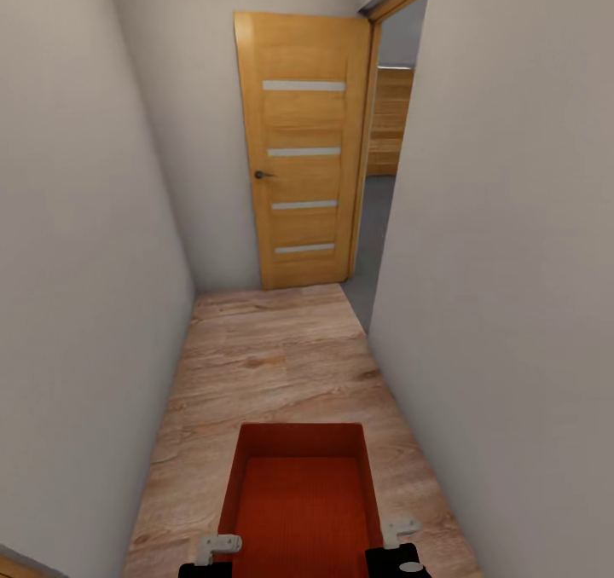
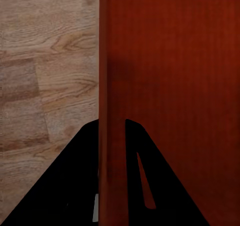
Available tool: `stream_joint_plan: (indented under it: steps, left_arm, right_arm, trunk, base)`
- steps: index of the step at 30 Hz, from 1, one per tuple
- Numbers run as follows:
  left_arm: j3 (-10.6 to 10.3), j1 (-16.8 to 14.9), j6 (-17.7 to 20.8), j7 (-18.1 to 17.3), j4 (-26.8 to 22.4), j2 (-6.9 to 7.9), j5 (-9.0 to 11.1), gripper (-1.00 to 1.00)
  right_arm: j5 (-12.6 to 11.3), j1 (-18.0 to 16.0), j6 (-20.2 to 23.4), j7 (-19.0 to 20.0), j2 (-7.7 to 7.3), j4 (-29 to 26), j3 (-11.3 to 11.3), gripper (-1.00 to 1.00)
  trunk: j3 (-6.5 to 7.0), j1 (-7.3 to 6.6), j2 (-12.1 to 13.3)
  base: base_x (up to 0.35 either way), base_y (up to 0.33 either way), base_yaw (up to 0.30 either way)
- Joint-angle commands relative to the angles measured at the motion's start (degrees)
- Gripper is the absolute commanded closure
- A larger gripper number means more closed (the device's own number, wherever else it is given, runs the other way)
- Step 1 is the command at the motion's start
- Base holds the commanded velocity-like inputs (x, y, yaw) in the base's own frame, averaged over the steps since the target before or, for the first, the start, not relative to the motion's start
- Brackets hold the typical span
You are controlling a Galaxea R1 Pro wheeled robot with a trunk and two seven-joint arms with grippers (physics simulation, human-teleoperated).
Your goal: Move the two storage containers from the living room to the garage. In the garage, place one container on the floor and stack the other container on top of it (either order is fine).
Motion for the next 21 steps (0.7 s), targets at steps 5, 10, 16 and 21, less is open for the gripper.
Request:
stream_joint_plan:
  steps: [5,10,16,21]
  left_arm:
    - [-2.4,0.0,-0.2,-0.1,0.1,-0.12,0.7,1.0]
    - [-2.4,0.0,-0.2,-0.1,0.1,-0.12,0.7,1.0]
    - [-2.4,0.0,-0.2,-0.1,0.1,-0.12,0.7,1.0]
    - [-2.4,0.0,-0.2,-0.1,0.1,-0.12,0.7,1.0]
  right_arm:
    - [-0.2,0.0,0.2,0.0,0.03,-0.2,1.2,1.0]
    - [-0.2,0.0,0.2,0.0,0.03,-0.2,1.2,1.0]
    - [-0.2,0.0,0.2,0.0,0.03,-0.2,1.2,1.0]
    - [-0.2,0.0,0.2,0.0,0.03,-0.2,1.2,1.0]
  trunk:
    - [-0.08,0.05,-0.1]
    - [-0.08,0.05,-0.1]
    - [-0.08,0.05,-0.1]
    - [-0.08,0.05,-0.1]
  base:
    - [0.343,0.103,0.0]
    - [0.343,0.109,0.0]
    - [0.343,0.104,0.0]
    - [0.343,0.099,0.0]
